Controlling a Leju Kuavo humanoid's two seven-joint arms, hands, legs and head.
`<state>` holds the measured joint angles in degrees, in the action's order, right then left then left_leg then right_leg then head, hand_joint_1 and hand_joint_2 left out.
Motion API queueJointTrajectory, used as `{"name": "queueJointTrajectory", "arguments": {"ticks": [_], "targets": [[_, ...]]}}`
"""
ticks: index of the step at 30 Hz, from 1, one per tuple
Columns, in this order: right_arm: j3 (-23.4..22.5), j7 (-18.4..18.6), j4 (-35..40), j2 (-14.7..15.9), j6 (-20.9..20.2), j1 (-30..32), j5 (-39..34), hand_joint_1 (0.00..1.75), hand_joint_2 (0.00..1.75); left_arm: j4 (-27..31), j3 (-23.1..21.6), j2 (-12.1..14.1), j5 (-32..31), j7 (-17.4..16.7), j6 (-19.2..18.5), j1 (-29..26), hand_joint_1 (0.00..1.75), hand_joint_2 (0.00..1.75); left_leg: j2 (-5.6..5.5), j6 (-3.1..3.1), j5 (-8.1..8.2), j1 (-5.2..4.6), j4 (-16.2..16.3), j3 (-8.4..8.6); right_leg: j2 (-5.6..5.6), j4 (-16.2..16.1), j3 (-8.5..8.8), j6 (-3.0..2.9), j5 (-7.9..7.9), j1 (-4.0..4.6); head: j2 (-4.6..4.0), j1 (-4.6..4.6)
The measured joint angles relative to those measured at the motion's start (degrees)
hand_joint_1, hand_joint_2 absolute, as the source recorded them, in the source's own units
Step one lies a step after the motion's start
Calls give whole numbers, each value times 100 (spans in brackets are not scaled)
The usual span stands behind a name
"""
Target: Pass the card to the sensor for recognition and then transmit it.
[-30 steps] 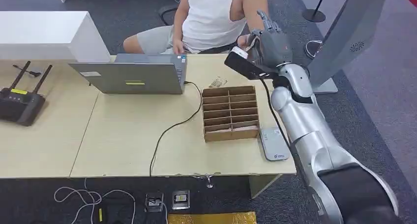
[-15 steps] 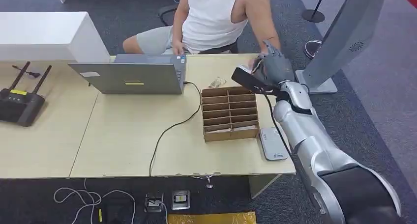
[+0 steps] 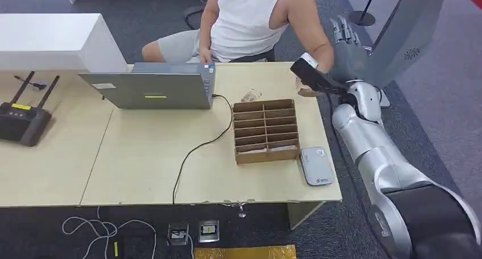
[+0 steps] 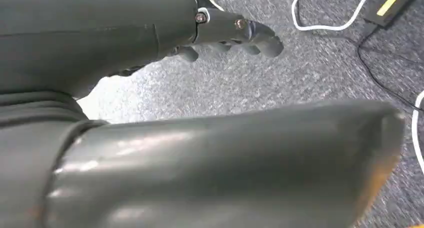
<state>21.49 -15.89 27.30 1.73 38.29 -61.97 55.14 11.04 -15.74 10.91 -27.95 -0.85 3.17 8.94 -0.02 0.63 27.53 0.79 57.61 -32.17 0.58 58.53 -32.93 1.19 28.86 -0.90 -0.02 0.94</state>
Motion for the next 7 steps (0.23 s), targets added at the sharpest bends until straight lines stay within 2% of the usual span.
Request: {"name": "queueJointTrajectory", "arguments": {"ticks": [4, 5, 7], "targets": [[-70, -13, 2, 39, 7, -76, 0, 0, 175, 0, 0, 4, 11, 0, 7, -9, 0, 0, -1, 0, 0, 0, 0, 1, 1, 0, 1, 0, 0, 0, 0, 0], [-81, -20, 24, 50, 26, -75, 28, 0, 0, 0, 0, 4, 26, 0, 9, -13, 0, 0, -1, 0, -1, 1, 0, 1, 1, 1, 1, 0, -1, 1, 0, 0], [-193, -112, 184, 72, 96, -73, 261, 0, 0, 0, 0, 4, 72, 0, 35, -30, 0, 0, -1, 0, -1, 0, 0, 0, 0, 1, 0, 1, -2, 0, 0, -2]]}}
